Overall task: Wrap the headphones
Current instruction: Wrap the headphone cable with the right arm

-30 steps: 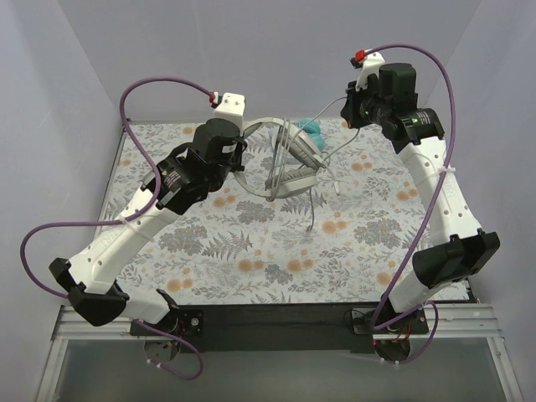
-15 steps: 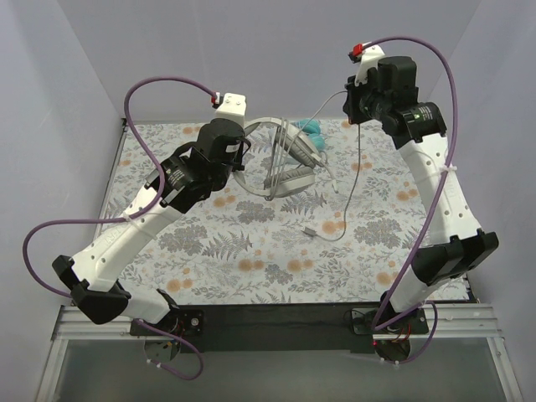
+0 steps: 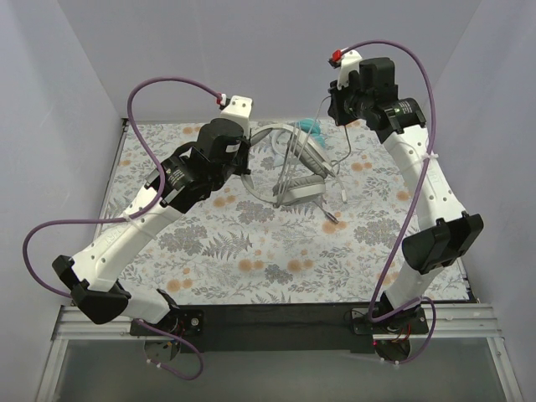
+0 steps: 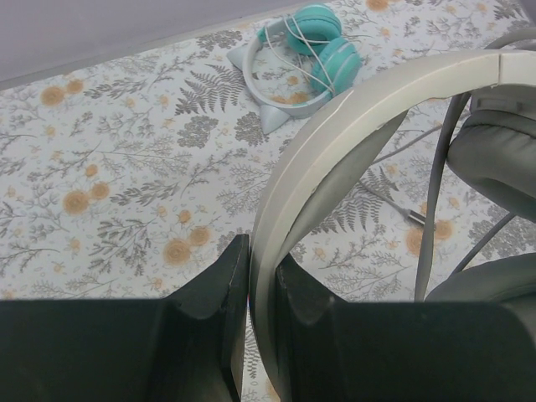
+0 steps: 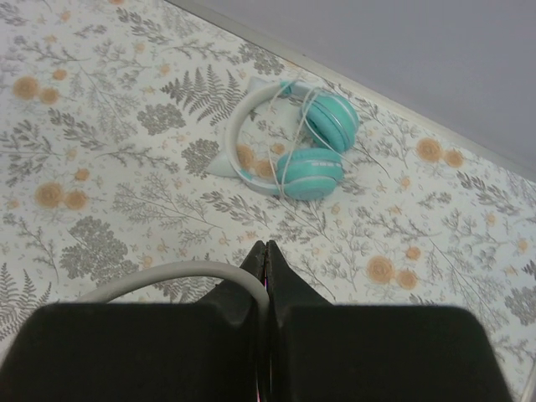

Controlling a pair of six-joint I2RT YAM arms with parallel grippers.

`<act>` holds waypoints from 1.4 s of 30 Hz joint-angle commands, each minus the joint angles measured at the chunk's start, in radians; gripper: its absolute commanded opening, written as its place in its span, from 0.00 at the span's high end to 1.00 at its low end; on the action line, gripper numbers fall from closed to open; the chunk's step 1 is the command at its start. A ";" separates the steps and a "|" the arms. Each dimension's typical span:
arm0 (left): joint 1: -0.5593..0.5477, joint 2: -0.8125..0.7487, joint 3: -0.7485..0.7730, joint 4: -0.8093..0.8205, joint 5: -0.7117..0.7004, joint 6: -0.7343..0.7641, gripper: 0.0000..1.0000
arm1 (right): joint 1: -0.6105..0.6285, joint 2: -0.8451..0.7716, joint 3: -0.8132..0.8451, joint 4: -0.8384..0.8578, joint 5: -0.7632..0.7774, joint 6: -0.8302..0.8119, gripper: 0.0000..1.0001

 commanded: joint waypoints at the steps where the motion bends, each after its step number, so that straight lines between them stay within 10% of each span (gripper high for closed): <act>1: -0.005 -0.047 0.044 0.054 0.119 -0.045 1.00 | 0.001 -0.006 -0.017 0.132 -0.104 -0.008 0.99; 29: -0.005 -0.009 0.050 0.062 0.282 -0.074 1.00 | 0.001 0.043 -0.137 0.341 -0.199 0.080 0.99; 42: -0.005 -0.032 0.156 0.088 0.305 -0.139 1.00 | -0.007 -0.103 -0.631 0.924 -0.532 0.217 0.94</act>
